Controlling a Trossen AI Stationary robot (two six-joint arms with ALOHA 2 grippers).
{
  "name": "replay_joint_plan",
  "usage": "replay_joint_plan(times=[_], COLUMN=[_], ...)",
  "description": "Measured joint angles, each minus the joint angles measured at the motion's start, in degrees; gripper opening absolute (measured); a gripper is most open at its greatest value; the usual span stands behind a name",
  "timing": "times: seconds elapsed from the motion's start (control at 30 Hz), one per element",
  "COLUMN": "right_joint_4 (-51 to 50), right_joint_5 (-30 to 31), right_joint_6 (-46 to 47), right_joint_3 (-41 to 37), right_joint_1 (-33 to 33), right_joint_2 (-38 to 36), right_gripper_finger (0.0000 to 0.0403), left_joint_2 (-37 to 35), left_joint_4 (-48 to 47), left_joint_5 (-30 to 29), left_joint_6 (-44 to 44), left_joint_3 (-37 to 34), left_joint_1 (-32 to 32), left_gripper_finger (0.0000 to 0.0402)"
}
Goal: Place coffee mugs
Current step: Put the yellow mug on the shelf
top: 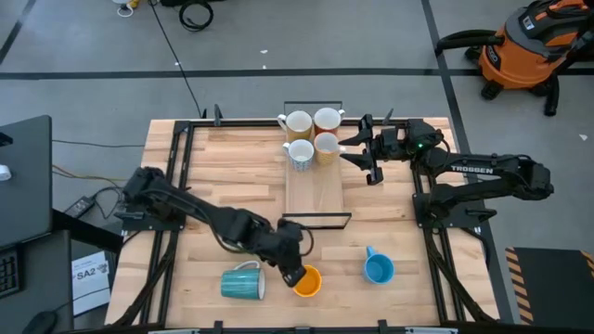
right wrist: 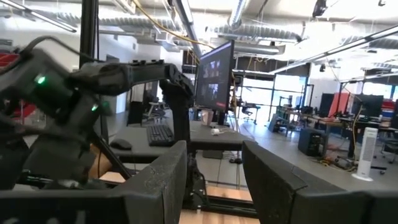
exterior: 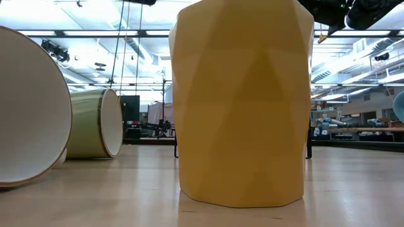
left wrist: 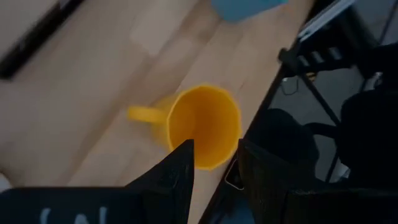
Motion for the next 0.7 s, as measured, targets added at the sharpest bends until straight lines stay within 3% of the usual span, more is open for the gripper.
replay_joint_plan(times=[0.23,0.7], right_joint_4=[0.1,-0.6], right_joint_5=[0.0,-0.1], right_joint_6=[0.0,-1.4], right_joint_3=[0.0,0.0], right_joint_1=[0.0,0.0], right_joint_2=[0.0,0.0], right_gripper_finger=[0.0161,0.0161], left_joint_2=[5.0,10.4], left_joint_4=[-0.1,0.8], left_joint_5=[0.1,0.3], left_joint_6=[-5.9,-6.6], left_joint_3=[0.1,0.0], left_joint_1=[-1.2,0.3], left_gripper_finger=[0.013,0.013])
